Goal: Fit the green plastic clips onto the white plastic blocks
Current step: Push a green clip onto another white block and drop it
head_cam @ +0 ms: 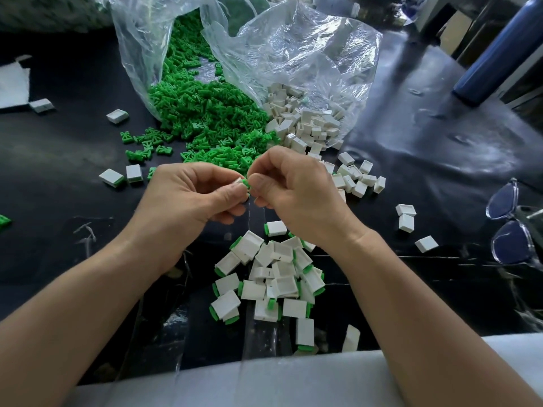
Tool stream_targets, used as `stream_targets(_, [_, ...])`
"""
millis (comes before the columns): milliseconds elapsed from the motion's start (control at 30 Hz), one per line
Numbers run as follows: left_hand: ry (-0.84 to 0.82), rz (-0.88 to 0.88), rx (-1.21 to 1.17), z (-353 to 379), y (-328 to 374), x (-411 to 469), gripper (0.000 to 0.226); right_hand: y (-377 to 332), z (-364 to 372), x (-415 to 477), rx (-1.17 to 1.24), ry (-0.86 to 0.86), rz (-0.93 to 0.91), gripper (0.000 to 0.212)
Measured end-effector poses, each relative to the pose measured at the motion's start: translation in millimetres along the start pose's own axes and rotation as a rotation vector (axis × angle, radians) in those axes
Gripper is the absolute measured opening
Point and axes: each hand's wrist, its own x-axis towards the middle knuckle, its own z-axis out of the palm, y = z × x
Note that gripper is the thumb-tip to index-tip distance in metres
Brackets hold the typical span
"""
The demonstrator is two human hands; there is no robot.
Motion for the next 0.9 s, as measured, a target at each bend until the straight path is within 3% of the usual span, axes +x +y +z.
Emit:
stream_targets(167, [0.001, 0.015, 0.014, 0.1, 0.6, -0.5, 0.012, -0.2, -3.4, -0.4, -0.07, -0.095, 0.059, 0.02])
stream_targets(267, [-0.011, 0.03, 0.053, -0.4, -0.7, -0.9, 0.003, -1.8, -4.8, -1.5, -0.182, -0.161, 0.027, 0.025])
stream_targets(433, [-0.057, 0.08, 0.079, -5.2, 2.5, -2.0, 0.015, -6.4, -9.1, -3.4, -0.206, -0.175, -0.054, 0.02])
stream_targets(767, [-0.142, 0.188, 0.365, -6.2, -2.9, -5.7, 0.007, -6.1, -12.6, -4.8, -0.565, -0.355, -0.209, 0.022])
stream_targets(833, [-0.137, 0.182, 0.299, -4.5, -1.6, -5.5, 0.006, -3.8, -12.3, -4.2, -0.52, -0.315, -0.198, 0.023])
stream_targets(900, [-0.113, 0.17, 0.176, -4.0, 2.0, -3.9, 0.015, -3.0, -11.0, -4.1, -0.301, -0.208, -0.129, 0.024])
